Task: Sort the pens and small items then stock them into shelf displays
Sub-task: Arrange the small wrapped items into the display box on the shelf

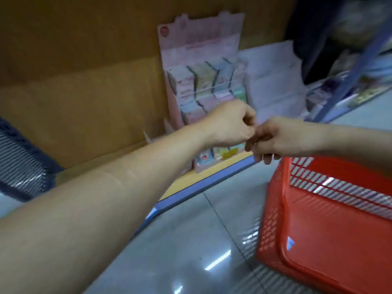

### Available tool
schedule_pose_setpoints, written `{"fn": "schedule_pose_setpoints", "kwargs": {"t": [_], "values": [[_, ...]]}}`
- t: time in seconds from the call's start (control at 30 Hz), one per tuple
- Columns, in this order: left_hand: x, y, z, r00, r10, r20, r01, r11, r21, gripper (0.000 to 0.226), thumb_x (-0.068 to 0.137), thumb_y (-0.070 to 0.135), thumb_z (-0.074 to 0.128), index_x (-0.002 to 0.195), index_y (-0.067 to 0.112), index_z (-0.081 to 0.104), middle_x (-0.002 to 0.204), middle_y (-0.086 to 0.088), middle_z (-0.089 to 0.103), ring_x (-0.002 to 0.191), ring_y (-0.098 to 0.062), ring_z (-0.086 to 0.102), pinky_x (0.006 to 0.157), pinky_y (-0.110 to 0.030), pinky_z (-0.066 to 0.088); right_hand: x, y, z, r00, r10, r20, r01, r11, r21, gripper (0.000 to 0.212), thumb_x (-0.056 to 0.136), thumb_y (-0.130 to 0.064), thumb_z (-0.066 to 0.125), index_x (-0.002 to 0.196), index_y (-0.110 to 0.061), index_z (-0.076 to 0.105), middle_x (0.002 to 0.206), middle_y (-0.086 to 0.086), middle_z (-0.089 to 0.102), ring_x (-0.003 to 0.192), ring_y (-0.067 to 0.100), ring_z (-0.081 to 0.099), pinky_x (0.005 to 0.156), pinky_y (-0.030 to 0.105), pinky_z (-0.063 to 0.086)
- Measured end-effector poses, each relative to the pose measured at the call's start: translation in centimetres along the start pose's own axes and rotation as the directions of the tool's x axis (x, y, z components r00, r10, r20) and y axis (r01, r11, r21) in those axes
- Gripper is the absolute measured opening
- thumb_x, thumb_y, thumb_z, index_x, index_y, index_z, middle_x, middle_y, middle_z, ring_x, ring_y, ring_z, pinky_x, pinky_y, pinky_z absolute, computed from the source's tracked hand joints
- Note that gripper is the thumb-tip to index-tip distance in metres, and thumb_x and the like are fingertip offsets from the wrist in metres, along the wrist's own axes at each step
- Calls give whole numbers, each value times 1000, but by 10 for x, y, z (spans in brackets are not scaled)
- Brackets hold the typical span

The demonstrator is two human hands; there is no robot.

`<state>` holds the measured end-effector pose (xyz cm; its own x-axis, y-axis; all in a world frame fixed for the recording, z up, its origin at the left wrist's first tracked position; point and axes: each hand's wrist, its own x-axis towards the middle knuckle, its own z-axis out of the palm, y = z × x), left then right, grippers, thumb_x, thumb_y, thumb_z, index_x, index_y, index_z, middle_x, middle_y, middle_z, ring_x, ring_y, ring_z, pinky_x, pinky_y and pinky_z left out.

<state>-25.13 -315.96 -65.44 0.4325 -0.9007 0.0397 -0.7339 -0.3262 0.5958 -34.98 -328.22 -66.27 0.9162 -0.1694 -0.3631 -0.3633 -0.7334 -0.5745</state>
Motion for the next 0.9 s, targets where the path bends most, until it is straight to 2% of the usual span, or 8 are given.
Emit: {"fn": "schedule_pose_setpoints", "kwargs": {"t": [0.1, 0.23, 0.3, 0.43, 0.53, 0.63, 0.73, 0.9], "values": [[30, 36, 28, 992, 107, 61, -105, 994, -32, 15, 78, 11, 53, 73, 17, 66, 70, 2, 66, 72, -16, 60, 66, -26, 47, -39, 41, -14, 991, 72, -114, -68, 997, 42, 12, 87, -1, 60, 90, -12, 66, 71, 4, 71, 53, 5, 61, 53, 17, 47], [44, 76, 78, 967, 238, 96, -233, 971, -55, 17, 77, 10, 53, 79, 18, 68, 83, -2, 70, 81, -18, 63, 71, -26, 47, -87, 92, -6, 938, 170, -302, -125, 979, 162, 10, 86, -2, 66, 88, -11, 64, 59, -4, 63, 49, 4, 59, 51, 17, 46], [42, 83, 108, 925, 329, 188, -339, 940, 23, 20, 78, 11, 52, 86, 18, 69, 88, -4, 70, 87, -21, 63, 71, -27, 45, -110, 117, 6, 919, 189, -347, -151, 980, 133, 12, 83, -9, 72, 86, -16, 63, 63, 0, 65, 54, 8, 59, 55, 21, 47], [40, 86, 154, 852, 381, 360, -467, 864, 188, 24, 79, 17, 52, 96, 19, 69, 95, -7, 70, 95, -29, 63, 77, -37, 51, -144, 166, 29, 905, 233, -356, -230, 972, 51, 26, 73, -23, 84, 83, -27, 60, 73, -3, 66, 59, -1, 56, 59, 12, 40], [36, 96, 177, 813, 341, 472, -509, 810, 291, 21, 84, 26, 55, 95, 15, 69, 92, -10, 69, 92, -32, 63, 71, -34, 50, -149, 202, 53, 915, 230, -331, -220, 973, 68, 37, 68, -27, 87, 75, -30, 50, 71, -6, 59, 57, 0, 52, 58, 13, 38], [27, 100, 201, 804, 252, 539, -487, 798, 354, 23, 88, 33, 56, 100, 18, 69, 97, -7, 69, 95, -30, 62, 70, -32, 47, -144, 233, 79, 956, 184, -229, -194, 981, -25, 45, 64, -36, 88, 79, -24, 46, 73, -7, 52, 61, 11, 49, 58, 18, 38], [18, 99, 219, 767, 127, 629, -466, 783, 411, 24, 88, 38, 57, 102, 21, 67, 101, -6, 68, 97, -30, 63, 72, -32, 48, -138, 255, 100, 984, 158, -81, -168, 976, -138, 54, 63, -50, 84, 85, -21, 44, 80, -4, 53, 72, 19, 53, 66, 33, 43], [24, 96, 237, 747, -64, 662, -370, 787, 494, 31, 88, 42, 58, 102, 17, 67, 103, -10, 68, 98, -31, 63, 73, -32, 48, -124, 274, 112, 987, 132, 90, -102, 953, -286, 61, 62, -65, 77, 89, -20, 45, 89, 1, 58, 83, 24, 56, 74, 36, 47]]}}
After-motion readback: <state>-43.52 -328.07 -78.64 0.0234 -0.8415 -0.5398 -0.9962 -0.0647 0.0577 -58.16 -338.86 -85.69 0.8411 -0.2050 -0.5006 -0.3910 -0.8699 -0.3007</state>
